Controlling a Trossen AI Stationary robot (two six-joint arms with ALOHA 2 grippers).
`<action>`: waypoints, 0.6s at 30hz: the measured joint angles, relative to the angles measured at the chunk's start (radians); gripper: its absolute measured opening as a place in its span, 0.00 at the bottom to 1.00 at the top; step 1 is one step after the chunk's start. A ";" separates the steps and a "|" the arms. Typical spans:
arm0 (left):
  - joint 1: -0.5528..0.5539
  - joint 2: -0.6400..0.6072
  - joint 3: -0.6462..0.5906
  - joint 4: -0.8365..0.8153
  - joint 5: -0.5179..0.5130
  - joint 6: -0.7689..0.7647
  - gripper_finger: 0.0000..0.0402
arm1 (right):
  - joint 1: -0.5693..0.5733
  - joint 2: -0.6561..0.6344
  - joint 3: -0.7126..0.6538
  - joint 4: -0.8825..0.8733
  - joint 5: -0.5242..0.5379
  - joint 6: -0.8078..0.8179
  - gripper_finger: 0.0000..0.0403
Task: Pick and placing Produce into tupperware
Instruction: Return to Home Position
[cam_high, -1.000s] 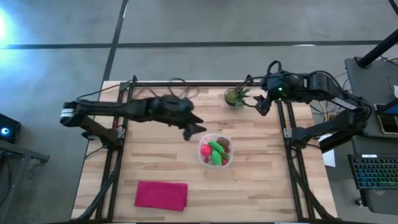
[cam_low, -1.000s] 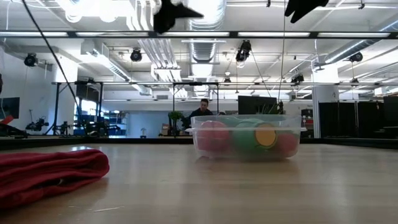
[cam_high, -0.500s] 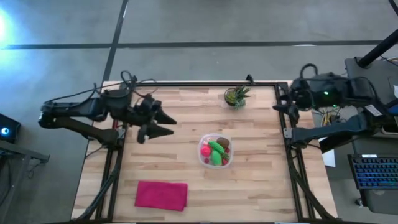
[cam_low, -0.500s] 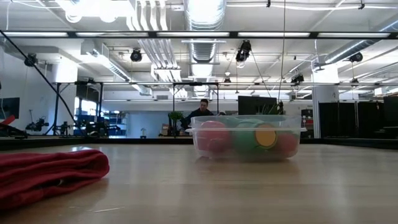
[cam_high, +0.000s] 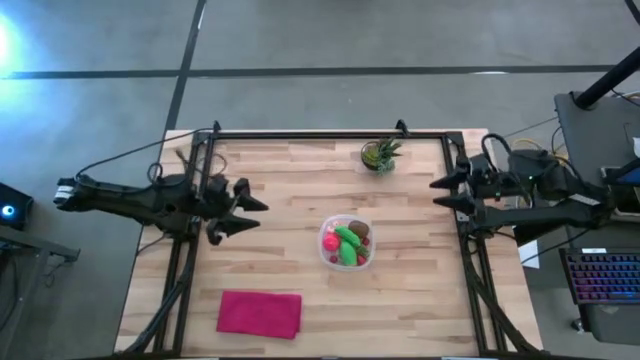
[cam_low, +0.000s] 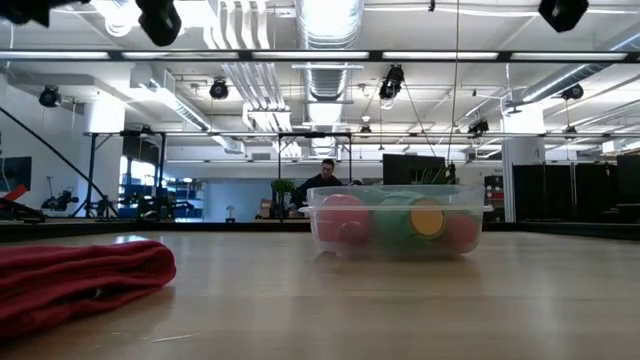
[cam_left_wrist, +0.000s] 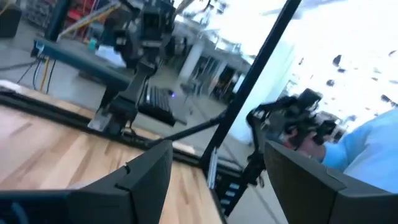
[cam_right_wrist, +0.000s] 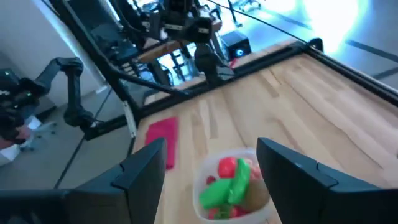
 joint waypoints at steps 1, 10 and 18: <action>0.000 -0.032 -0.033 0.015 0.000 -0.002 0.60 | -0.001 -0.016 -0.018 -0.001 0.011 0.013 0.60; 0.002 -0.293 -0.236 -0.006 -0.038 0.006 0.60 | -0.002 -0.150 -0.073 -0.161 0.260 0.087 0.60; 0.002 -0.602 -0.337 -0.076 -0.049 0.084 0.60 | -0.001 -0.365 -0.088 -0.067 0.156 -0.085 0.60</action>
